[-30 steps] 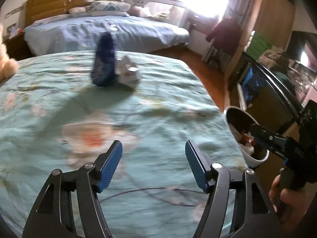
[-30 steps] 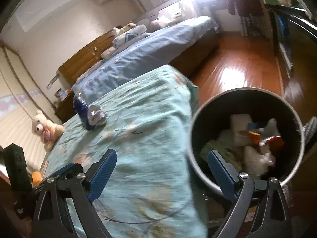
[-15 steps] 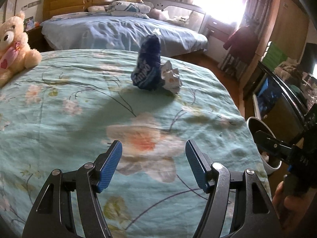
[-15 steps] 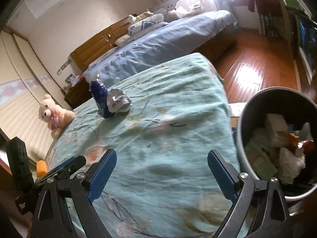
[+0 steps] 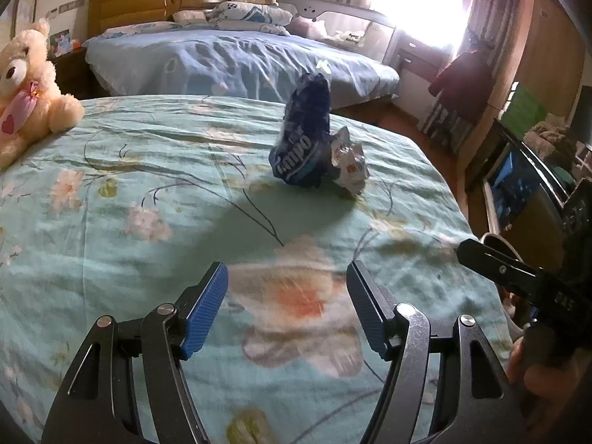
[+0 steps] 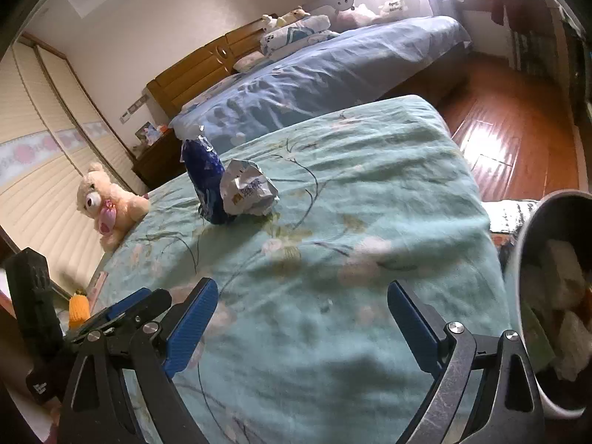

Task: Collect trash
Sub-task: 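Move both tools back from the bin toward the blue chip bag and crumpled paper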

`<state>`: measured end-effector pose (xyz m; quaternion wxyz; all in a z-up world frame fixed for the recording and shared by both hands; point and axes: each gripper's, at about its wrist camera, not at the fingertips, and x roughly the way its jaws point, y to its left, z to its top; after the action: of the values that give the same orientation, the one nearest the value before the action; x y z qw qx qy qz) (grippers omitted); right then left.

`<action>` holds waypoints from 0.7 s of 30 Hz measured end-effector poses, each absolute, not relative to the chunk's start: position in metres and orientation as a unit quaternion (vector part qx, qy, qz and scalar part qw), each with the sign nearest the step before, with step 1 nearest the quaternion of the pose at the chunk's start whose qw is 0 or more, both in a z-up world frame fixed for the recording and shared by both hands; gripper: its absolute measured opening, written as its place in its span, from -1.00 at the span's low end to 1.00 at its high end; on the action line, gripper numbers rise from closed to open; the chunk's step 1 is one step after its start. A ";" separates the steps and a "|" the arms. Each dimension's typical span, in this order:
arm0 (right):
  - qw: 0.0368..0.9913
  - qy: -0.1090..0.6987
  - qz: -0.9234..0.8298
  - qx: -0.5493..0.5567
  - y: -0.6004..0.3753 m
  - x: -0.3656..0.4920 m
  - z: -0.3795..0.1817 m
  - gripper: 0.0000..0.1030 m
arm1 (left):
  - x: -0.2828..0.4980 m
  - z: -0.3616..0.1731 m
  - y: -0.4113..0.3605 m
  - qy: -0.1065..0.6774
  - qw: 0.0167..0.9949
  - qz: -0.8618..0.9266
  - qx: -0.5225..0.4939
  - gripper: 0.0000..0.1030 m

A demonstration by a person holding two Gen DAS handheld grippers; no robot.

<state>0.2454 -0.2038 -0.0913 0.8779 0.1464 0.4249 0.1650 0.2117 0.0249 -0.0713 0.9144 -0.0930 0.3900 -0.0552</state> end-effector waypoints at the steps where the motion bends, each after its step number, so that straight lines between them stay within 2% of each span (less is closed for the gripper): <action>1: 0.878 0.424 0.167 0.147 -0.203 0.249 -0.091 0.82 | 0.216 -0.072 0.026 0.391 0.914 -0.052 -0.091 0.31; 5: 0.877 0.424 0.177 0.139 -0.195 0.267 -0.092 0.76 | 0.229 -0.072 0.032 0.393 0.913 -0.052 -0.099 0.31; 10: 0.872 0.429 0.192 0.138 -0.183 0.290 -0.096 0.58 | 0.249 -0.072 0.036 0.392 0.913 -0.051 -0.097 0.31; 14: 0.866 0.433 0.201 0.151 -0.178 0.309 -0.103 0.34 | 0.266 -0.073 0.037 0.393 0.914 -0.053 -0.090 0.31; 21: 0.854 0.441 0.222 0.165 -0.167 0.338 -0.111 0.18 | 0.295 -0.077 0.034 0.397 0.912 -0.073 -0.071 0.31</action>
<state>0.3379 -0.1675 -0.1108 0.8536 0.1652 0.4414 0.2218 0.2947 0.0340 -0.0766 0.9121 -0.0713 0.3972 -0.0729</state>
